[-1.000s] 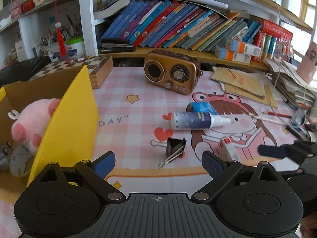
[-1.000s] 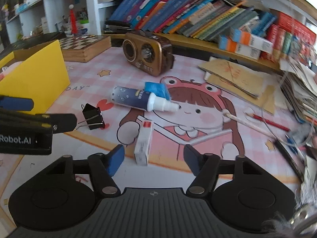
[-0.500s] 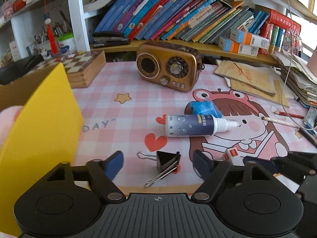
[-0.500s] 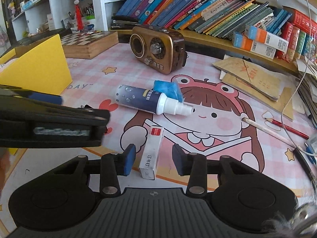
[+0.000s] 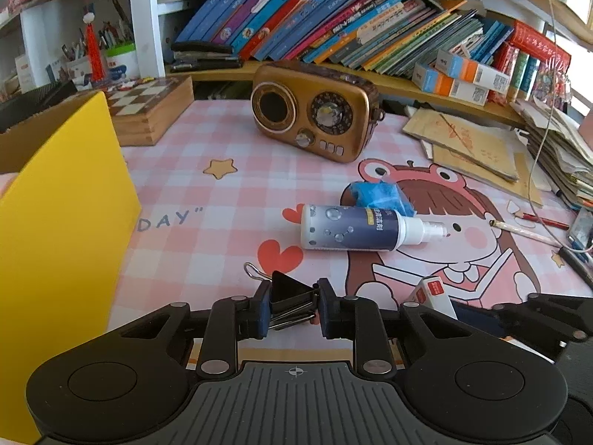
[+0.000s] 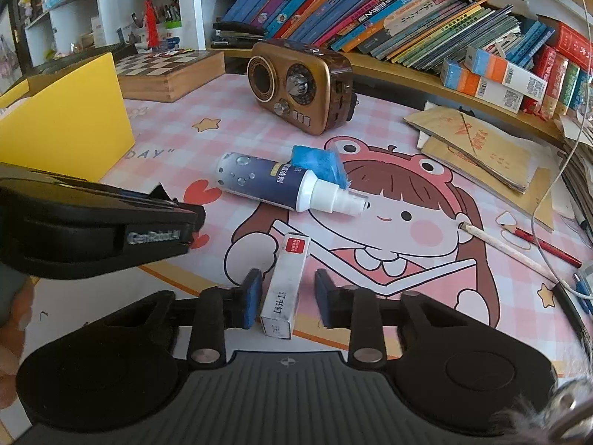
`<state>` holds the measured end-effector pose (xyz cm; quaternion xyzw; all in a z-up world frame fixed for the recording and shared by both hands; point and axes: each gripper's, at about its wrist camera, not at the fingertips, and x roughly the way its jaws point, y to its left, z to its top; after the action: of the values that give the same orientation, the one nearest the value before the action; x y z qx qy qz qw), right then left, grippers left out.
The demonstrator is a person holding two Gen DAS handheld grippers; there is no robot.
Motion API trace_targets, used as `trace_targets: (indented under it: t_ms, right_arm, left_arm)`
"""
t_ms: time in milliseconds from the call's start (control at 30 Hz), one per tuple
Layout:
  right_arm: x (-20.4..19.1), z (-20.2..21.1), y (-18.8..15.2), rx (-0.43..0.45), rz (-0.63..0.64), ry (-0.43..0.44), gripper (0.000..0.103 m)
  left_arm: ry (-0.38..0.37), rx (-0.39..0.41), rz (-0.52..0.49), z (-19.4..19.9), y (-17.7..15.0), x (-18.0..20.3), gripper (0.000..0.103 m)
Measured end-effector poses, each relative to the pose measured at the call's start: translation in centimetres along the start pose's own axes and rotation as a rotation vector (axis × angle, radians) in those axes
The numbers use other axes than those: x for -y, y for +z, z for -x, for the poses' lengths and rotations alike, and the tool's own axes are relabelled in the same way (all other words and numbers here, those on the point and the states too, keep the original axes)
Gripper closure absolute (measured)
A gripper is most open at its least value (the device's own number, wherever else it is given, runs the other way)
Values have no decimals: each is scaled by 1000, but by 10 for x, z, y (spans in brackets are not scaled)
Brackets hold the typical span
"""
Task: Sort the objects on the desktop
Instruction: 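Grasp the black binder clip with the left tool while the right tool grasps the small white box, then carry the clip with the left tool while the right tool carries the white box toward the yellow box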
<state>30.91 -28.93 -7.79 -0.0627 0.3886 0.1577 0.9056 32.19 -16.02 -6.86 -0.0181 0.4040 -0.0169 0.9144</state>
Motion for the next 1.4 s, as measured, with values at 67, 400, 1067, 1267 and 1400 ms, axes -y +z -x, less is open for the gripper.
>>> trace_targets:
  t_ms: [67, 400, 1067, 1267, 1400]
  right_arm:
    - [0, 0, 0, -1, -1, -4, 87]
    - [0, 3, 0, -4, -17, -14, 89]
    - [-18, 84, -15, 66, -61, 2, 89]
    - [-30, 108, -25, 61, -92, 11, 89]
    - [-43, 120, -35, 52, -110, 10, 89]
  left_arm:
    - [-11, 12, 1, 7, 1, -2, 80]
    - [-56, 81, -25, 51, -1, -8, 80]
    - [-126, 149, -40, 126, -36, -27, 80]
    - [-133, 143, -26, 142, -55, -41, 80]
    - [-139, 142, -9, 152, -66, -54, 80]
